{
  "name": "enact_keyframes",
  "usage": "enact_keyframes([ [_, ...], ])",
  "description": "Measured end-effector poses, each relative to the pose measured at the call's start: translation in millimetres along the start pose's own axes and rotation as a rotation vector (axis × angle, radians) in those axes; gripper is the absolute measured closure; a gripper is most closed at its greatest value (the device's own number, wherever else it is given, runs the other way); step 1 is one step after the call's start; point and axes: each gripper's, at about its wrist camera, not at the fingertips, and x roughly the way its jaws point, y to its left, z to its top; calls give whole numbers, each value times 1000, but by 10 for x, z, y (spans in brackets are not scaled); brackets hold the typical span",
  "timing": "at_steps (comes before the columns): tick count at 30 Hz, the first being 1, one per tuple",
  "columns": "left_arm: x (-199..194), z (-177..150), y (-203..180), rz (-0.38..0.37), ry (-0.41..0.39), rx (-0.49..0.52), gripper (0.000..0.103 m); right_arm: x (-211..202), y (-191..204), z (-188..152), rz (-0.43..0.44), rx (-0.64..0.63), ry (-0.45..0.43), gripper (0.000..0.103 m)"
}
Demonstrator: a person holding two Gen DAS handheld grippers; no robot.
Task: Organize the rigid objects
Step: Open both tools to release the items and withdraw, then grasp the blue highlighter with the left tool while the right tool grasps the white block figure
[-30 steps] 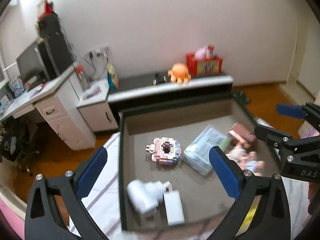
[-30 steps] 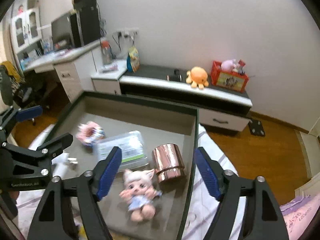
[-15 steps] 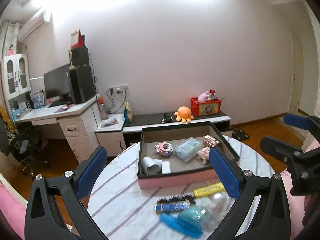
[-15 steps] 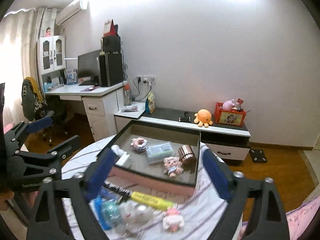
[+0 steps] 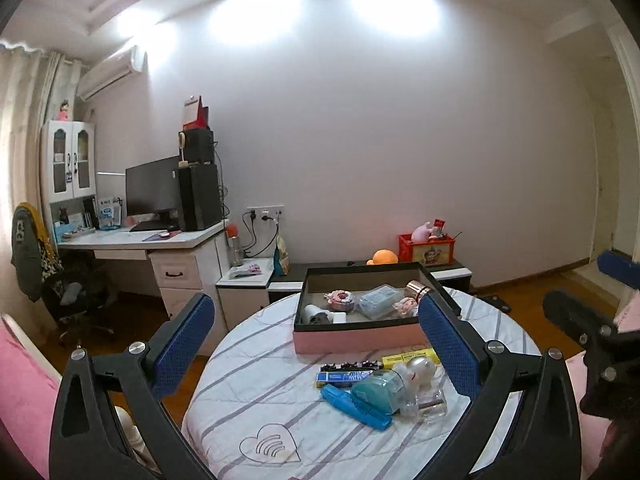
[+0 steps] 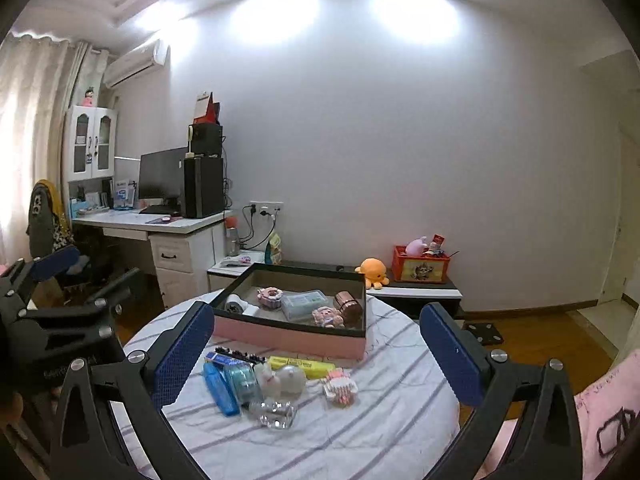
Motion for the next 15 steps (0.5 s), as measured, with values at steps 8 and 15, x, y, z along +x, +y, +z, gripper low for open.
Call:
enact_keyframes([
  [8,13,-136,10,-19,53,6,0,-96,-51,-101,-32,25,24,0],
  [15,77,-243,8,-21,95,11,0,-69,-94,-179,-48,32,55,0],
])
